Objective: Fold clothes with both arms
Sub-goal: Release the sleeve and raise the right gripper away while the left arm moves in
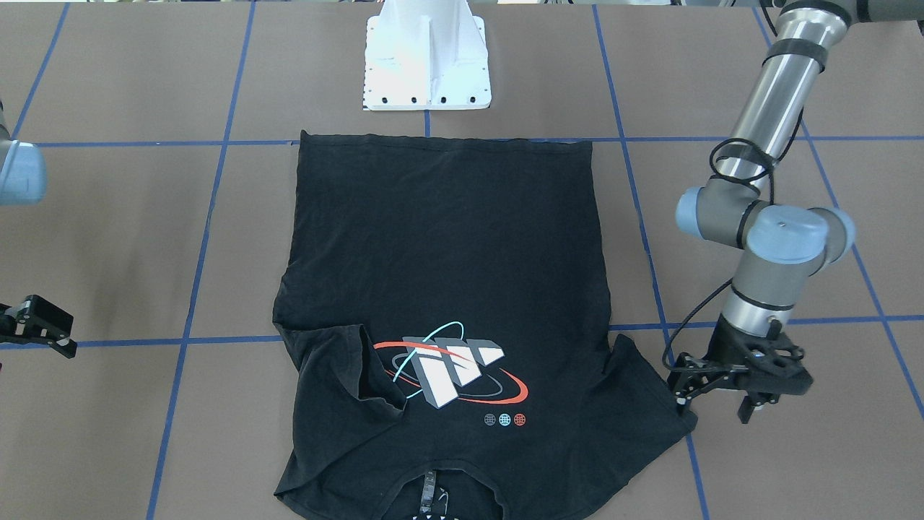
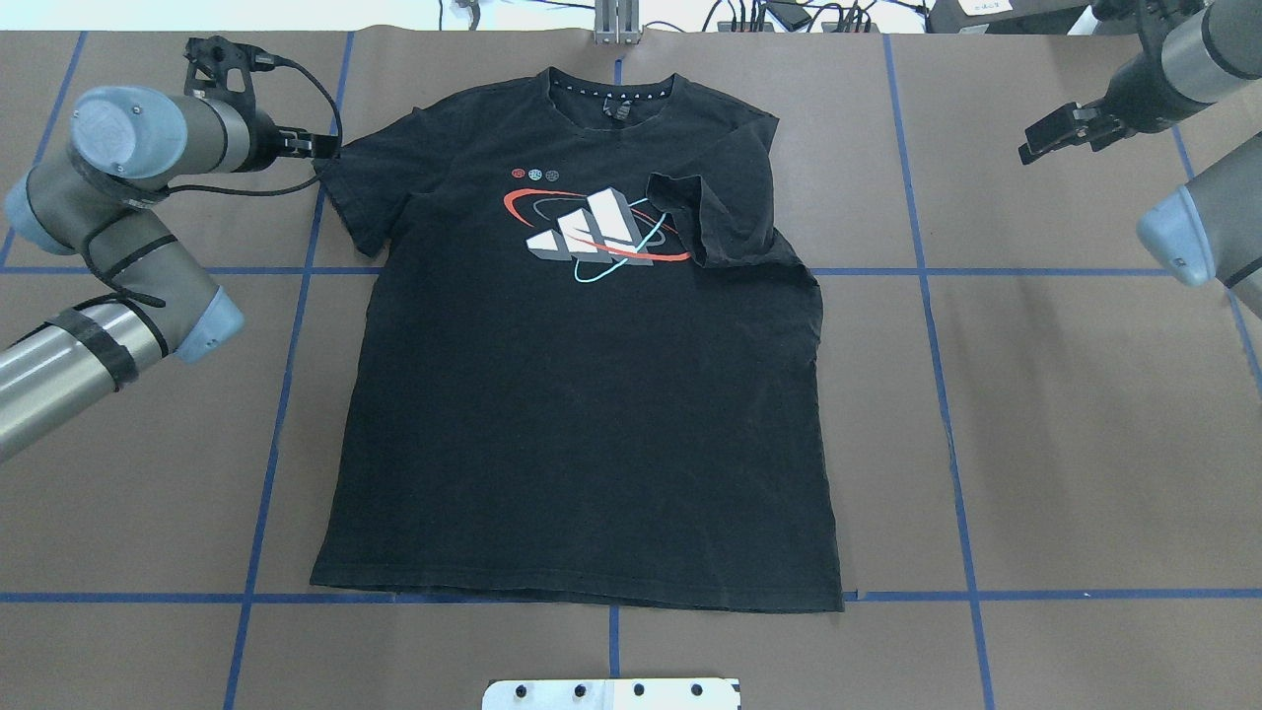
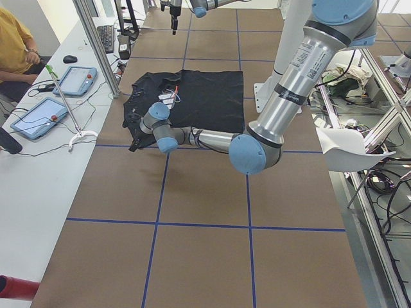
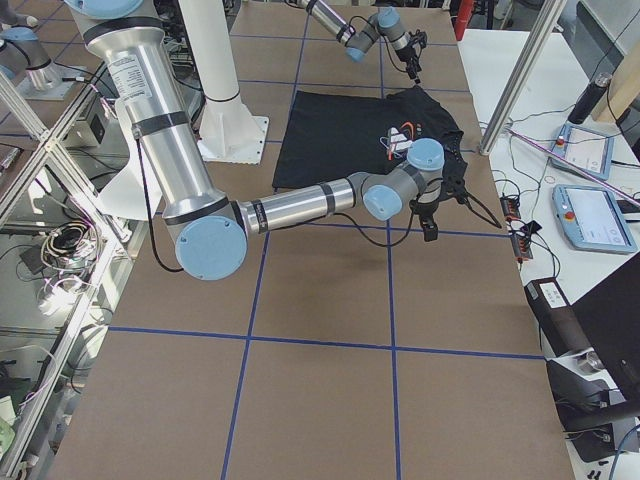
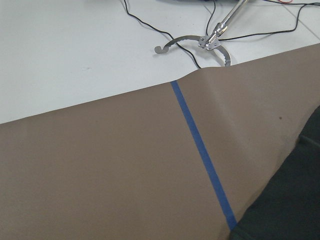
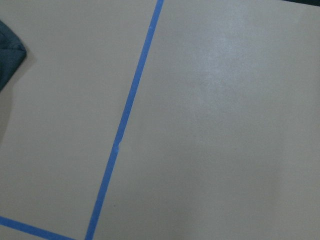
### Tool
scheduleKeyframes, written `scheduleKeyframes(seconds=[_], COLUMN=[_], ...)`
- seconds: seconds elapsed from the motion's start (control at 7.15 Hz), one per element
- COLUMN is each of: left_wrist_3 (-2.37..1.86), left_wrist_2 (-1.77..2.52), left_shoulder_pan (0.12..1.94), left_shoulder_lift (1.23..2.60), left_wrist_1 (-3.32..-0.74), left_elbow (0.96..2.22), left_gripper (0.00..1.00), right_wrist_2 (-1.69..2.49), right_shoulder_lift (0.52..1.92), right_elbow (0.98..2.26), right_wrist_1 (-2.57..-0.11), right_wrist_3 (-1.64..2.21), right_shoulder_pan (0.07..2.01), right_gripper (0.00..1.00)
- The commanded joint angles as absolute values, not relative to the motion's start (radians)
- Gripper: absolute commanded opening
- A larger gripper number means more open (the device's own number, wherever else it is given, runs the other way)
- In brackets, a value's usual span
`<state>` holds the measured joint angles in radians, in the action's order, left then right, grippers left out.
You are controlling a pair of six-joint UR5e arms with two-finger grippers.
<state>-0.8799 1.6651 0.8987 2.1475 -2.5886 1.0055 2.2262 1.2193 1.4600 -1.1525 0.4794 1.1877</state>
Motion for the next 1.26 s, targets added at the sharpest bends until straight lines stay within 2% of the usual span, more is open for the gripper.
scheduleKeyframes(seconds=[0.0, 0.14, 0.42, 0.84, 0.98, 1.12], left_wrist_3=[-0.902, -0.903, -0.902, -0.902, -0.902, -0.902], left_wrist_2=[1.646, 1.647, 1.647, 1.649, 1.651, 1.657], left_shoulder_pan=[0.881, 0.881, 0.881, 0.881, 0.881, 0.882], left_shoulder_lift=[2.17, 2.175, 2.177, 2.181, 2.181, 2.18], left_wrist_1=[-2.638, -2.638, -2.638, -2.64, -2.64, -2.641], left_elbow=[0.934, 0.931, 0.924, 0.922, 0.926, 0.937], left_gripper=[0.88, 0.76, 0.64, 0.19, 0.01, 0.0], right_wrist_2=[2.226, 2.226, 2.224, 2.221, 2.221, 2.221], right_shoulder_lift=[1.221, 1.221, 1.216, 1.212, 1.212, 1.212], right_elbow=[1.46, 1.46, 1.459, 1.459, 1.459, 1.459], right_wrist_1=[-1.152, -1.152, -1.154, -1.154, -1.154, -1.154], right_wrist_3=[0.474, 0.474, 0.479, 0.486, 0.486, 0.486], right_shoulder_pan=[1.19, 1.19, 1.19, 1.189, 1.189, 1.189], right_gripper=[1.0, 1.0, 1.0, 1.0, 1.0, 1.0])
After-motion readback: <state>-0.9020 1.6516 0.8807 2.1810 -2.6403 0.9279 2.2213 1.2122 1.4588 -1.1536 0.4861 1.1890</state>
